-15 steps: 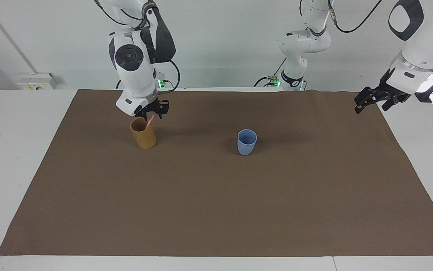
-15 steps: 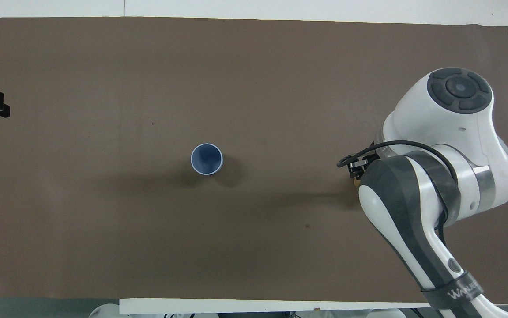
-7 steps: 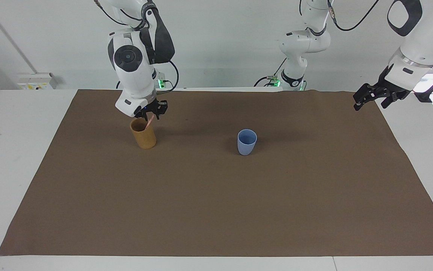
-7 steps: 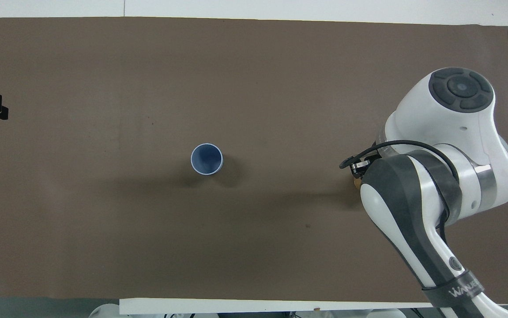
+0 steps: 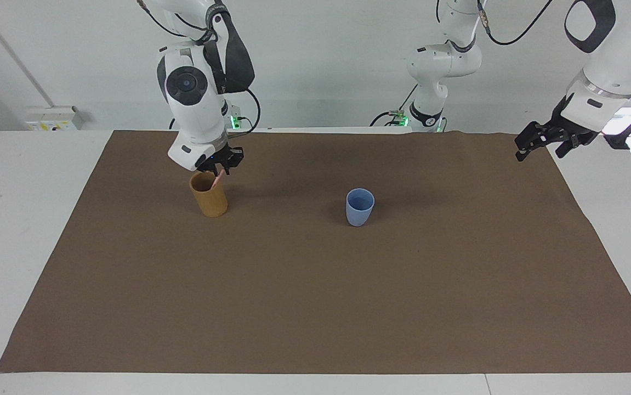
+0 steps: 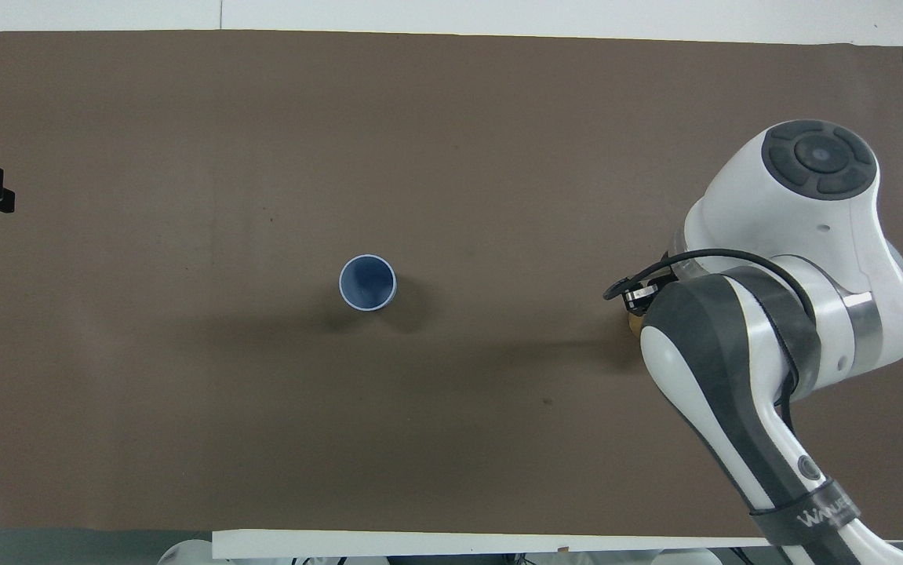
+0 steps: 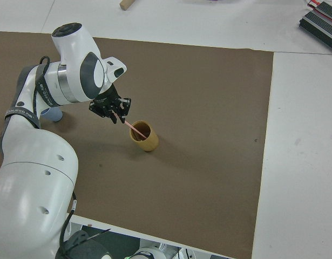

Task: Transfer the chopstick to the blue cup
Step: 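Lower the right gripper into the tan cup and grasp the chopstick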

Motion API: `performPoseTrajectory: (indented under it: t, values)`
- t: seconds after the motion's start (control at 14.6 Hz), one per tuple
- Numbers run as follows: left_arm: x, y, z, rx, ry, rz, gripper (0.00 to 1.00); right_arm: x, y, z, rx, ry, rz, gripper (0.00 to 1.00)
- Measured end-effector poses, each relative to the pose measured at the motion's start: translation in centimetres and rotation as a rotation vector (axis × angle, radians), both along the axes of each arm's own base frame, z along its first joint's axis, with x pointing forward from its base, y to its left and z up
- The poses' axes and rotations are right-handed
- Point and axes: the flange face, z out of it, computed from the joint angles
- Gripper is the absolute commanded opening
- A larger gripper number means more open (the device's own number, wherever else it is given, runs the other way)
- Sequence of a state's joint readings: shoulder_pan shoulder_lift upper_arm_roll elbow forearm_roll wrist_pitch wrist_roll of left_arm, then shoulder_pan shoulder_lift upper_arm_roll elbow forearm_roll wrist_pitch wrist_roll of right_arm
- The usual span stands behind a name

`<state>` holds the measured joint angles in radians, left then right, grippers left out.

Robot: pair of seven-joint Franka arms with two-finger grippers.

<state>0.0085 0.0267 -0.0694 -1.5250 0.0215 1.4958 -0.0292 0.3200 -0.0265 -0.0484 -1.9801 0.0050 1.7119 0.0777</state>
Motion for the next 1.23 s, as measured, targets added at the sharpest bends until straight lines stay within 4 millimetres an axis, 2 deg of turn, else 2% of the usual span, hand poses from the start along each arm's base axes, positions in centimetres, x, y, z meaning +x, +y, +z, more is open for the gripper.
performPoseTrajectory:
  t: [0.14,0.69,0.89,1.03,1.23]
  values:
    - [0.0,0.0,0.0,0.0,0.0,0.0,1.0,0.0,-0.1,0.0,-0.005,0.0,0.001,0.15]
    - [0.0,0.0,0.0,0.0,0.0,0.0,1.0,0.1,-1.8,0.2,-0.011,0.027,0.002,0.1]
    - [0.0,0.0,0.0,0.0,0.0,0.0,1.0,0.1,-2.6,0.5,-0.009,0.039,0.007,0.04]
    - [0.0,0.0,0.0,0.0,0.0,0.0,1.0,0.1,-2.8,1.5,-0.005,0.036,0.009,0.03]
    - [0.0,0.0,0.0,0.0,0.001,0.0,1.0,-0.1,-3.8,5.2,0.004,0.033,0.016,0.03]
